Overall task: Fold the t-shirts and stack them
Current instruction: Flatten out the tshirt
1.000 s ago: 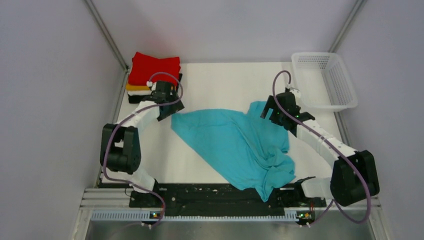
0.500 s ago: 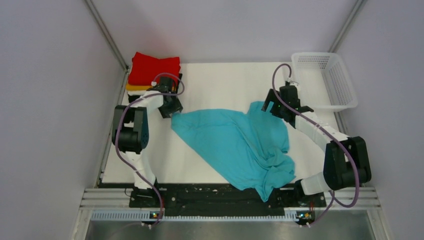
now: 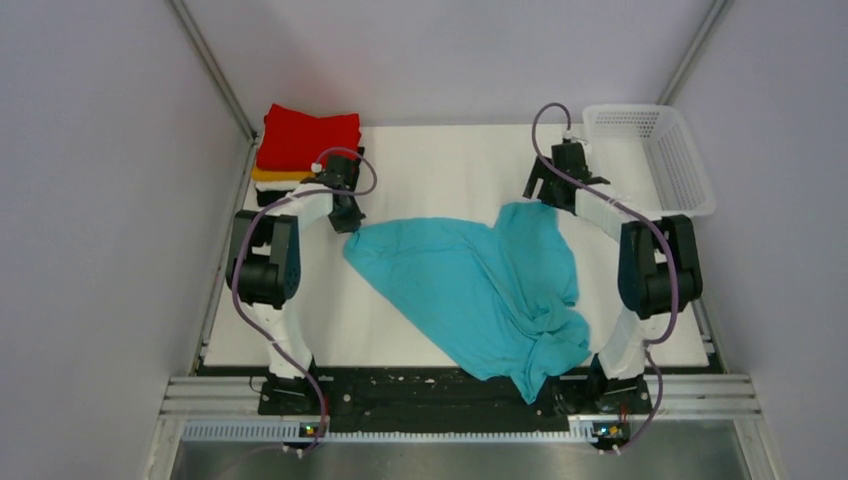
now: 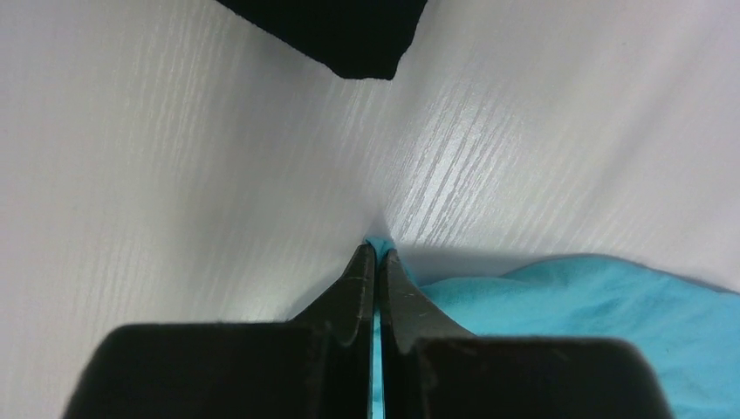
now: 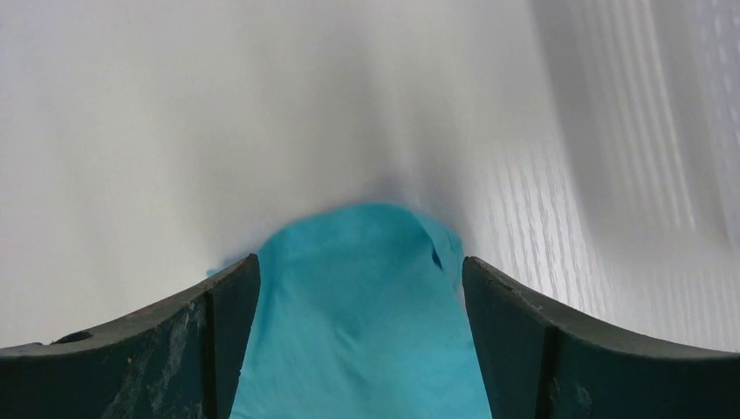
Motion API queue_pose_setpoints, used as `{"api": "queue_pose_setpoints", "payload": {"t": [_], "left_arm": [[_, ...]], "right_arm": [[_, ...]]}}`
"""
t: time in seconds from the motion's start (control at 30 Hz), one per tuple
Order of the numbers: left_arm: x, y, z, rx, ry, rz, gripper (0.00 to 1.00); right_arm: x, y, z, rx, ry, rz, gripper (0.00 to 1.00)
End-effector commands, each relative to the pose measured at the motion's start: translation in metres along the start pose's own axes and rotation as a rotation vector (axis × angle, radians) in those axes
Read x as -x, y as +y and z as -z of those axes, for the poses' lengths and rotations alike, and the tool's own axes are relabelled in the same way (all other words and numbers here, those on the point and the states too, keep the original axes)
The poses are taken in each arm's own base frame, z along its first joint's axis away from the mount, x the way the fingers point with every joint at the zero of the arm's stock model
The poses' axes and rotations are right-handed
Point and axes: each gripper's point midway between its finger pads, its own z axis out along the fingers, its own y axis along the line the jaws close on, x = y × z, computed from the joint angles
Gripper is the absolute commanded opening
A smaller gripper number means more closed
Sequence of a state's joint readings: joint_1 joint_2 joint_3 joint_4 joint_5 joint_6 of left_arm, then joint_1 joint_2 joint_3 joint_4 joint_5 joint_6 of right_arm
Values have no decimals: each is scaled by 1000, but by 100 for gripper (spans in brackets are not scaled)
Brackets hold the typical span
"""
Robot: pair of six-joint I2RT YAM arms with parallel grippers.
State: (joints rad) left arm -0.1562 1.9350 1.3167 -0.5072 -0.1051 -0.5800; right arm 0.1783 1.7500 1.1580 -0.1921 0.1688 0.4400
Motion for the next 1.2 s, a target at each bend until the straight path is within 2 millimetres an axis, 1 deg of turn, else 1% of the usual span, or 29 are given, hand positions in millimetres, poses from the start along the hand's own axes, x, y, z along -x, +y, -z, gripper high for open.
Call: {"api": "queue_pose_setpoints", "payload": {"t": [0.0, 0.07, 0.13, 0.2, 0.27, 0.47, 0.57, 0.63, 0.67, 0.73, 0.8, 0.83, 0.9, 0.97, 1.03, 1.1, 1.17], "left_arm": [[2, 9, 9, 25, -44, -20, 0], [6, 10, 14, 22, -66, -15, 0], [9, 8, 19, 9, -88, -13, 0], [13, 7, 25, -4, -113, -4, 0], [15, 6, 30, -22, -144, 8, 0], [18, 4, 39, -60, -193, 48, 0], [19, 1, 42, -72, -190, 61, 0], [20, -5, 43, -111, -197, 60, 0], [20, -10, 44, -138, -201, 56, 0], [19, -15, 47, -176, -210, 54, 0], [20, -14, 49, -176, -219, 58, 0], [22, -13, 51, -169, -224, 58, 0], [26, -11, 53, -153, -235, 57, 0], [35, -11, 61, -147, -263, 55, 0], [48, -13, 75, -148, -303, 52, 0], [61, -17, 96, -163, -350, 43, 0], [75, -20, 125, -192, -414, 43, 0]], "right_arm": [[24, 4, -28, -37, 11, 56, 82], [19, 3, -37, -49, 40, 63, 80], [13, -4, -43, -83, 48, 70, 79], [7, -13, -46, -121, 55, 78, 79], [2, -16, -46, -129, 65, 88, 80], [-12, -18, -45, -113, 98, 99, 77], [-18, -17, -47, -97, 113, 98, 73], [-23, -14, -49, -81, 125, 99, 69], [-25, -13, -50, -77, 130, 100, 66], [-29, -13, -53, -72, 143, 105, 51], [-31, -12, -56, -64, 149, 105, 33], [-30, -10, -56, -57, 148, 105, 21], [-23, -7, -54, -42, 129, 105, 1], [-9, -2, -50, -27, 86, 109, 0], [13, 6, -40, -5, 28, 113, 0], [43, 13, -19, 20, -54, 119, 0], [74, 20, 11, 49, -146, 135, 0]]}}
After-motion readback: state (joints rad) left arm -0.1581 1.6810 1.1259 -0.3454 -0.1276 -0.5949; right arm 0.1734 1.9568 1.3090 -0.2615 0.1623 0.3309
